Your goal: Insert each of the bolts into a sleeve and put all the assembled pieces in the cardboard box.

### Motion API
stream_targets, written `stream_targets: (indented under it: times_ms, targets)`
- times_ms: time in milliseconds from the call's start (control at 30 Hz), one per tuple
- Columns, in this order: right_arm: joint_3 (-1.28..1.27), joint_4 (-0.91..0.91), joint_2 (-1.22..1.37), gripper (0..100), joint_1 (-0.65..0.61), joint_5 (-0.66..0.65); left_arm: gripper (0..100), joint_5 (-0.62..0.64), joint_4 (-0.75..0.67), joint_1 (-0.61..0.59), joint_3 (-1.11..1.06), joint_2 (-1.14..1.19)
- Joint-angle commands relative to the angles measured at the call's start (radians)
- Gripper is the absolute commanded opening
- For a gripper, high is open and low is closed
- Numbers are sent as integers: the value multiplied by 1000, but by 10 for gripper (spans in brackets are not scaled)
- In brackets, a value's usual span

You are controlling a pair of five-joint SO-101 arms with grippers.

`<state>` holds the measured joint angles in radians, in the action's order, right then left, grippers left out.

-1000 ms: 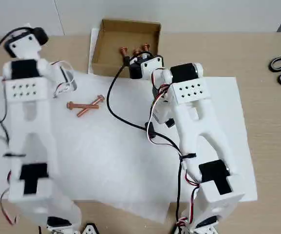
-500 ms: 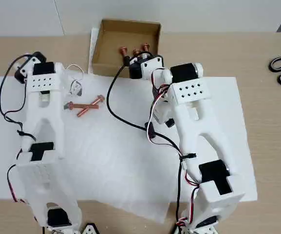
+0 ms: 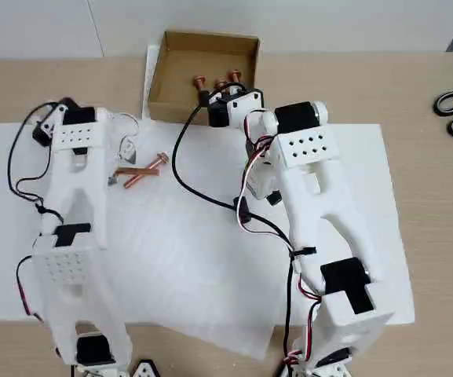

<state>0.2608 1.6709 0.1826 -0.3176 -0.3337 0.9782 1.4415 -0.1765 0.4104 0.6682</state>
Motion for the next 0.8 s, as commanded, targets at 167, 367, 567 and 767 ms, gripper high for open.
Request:
stream_targets:
  times_ms: [167, 367, 567, 767]
  targets:
    - [35, 7, -65, 4, 4, 9, 158, 66, -66, 3, 42, 40]
    - [35, 7, -65, 4, 4, 9, 9, 66, -72, 3, 42, 40]
    - [35, 5, -65, 4, 4, 9, 5, 60, -64, 23, 50, 31]
    - [35, 5, -68, 4, 5, 9, 5, -64, 75, 92, 254, 31]
